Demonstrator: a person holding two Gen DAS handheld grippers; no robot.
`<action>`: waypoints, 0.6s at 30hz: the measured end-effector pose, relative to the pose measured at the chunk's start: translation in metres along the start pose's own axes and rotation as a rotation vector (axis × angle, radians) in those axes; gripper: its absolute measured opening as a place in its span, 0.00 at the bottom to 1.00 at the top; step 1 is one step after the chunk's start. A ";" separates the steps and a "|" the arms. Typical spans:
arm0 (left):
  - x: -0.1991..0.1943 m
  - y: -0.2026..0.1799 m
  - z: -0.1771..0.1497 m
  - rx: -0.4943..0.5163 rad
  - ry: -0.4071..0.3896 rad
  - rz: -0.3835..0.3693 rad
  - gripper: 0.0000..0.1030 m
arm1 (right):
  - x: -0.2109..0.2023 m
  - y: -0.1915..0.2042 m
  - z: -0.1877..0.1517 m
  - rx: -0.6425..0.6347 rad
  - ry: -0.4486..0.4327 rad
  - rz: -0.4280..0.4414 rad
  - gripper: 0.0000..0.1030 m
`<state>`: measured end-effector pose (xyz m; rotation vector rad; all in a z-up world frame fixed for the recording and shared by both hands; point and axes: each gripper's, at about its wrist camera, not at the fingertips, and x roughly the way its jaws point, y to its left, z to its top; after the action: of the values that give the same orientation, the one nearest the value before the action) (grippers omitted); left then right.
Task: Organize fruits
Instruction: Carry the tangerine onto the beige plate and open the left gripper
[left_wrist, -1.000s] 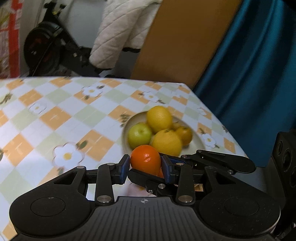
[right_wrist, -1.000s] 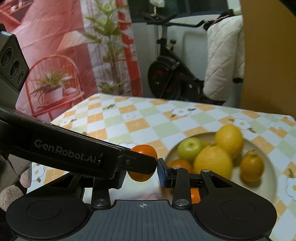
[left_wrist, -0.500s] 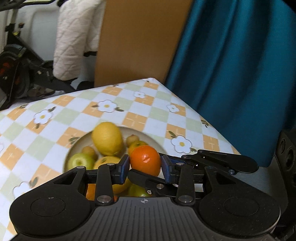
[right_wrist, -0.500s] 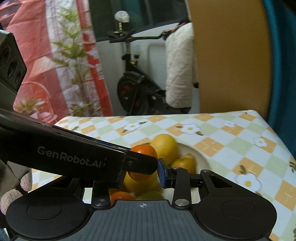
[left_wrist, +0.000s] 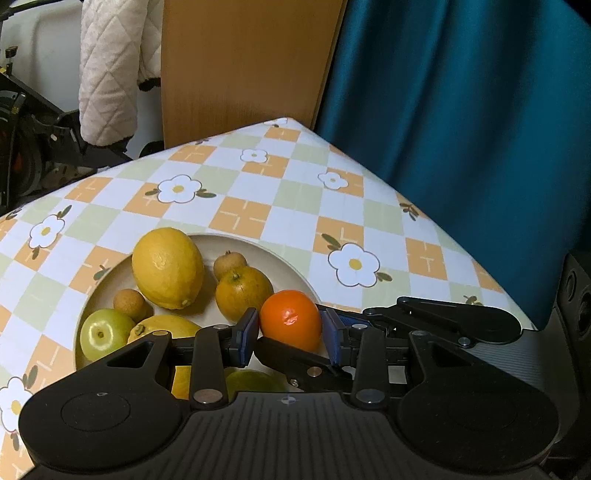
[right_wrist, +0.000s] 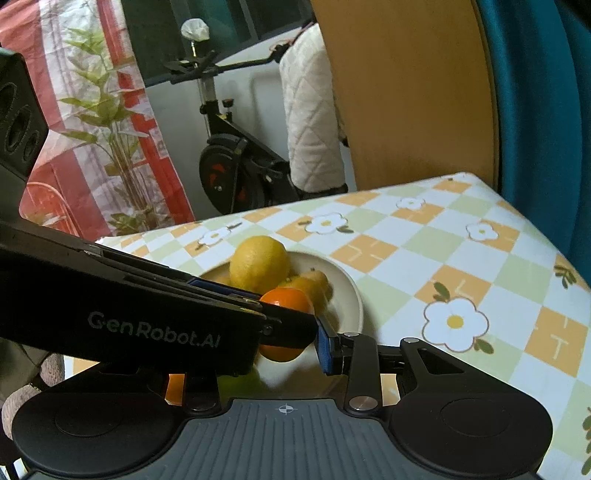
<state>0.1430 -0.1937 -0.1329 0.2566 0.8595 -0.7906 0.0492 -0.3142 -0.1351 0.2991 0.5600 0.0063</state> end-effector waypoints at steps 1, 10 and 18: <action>0.002 0.000 0.000 0.001 0.004 0.003 0.39 | 0.001 -0.001 0.000 0.004 0.004 -0.001 0.32; 0.010 -0.001 0.000 -0.003 0.022 0.015 0.38 | 0.007 -0.002 -0.002 0.023 0.038 -0.014 0.32; 0.012 0.000 0.000 -0.007 0.022 0.018 0.38 | 0.010 -0.001 0.000 0.024 0.050 -0.022 0.32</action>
<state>0.1478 -0.1998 -0.1417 0.2673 0.8797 -0.7691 0.0577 -0.3147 -0.1406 0.3171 0.6132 -0.0140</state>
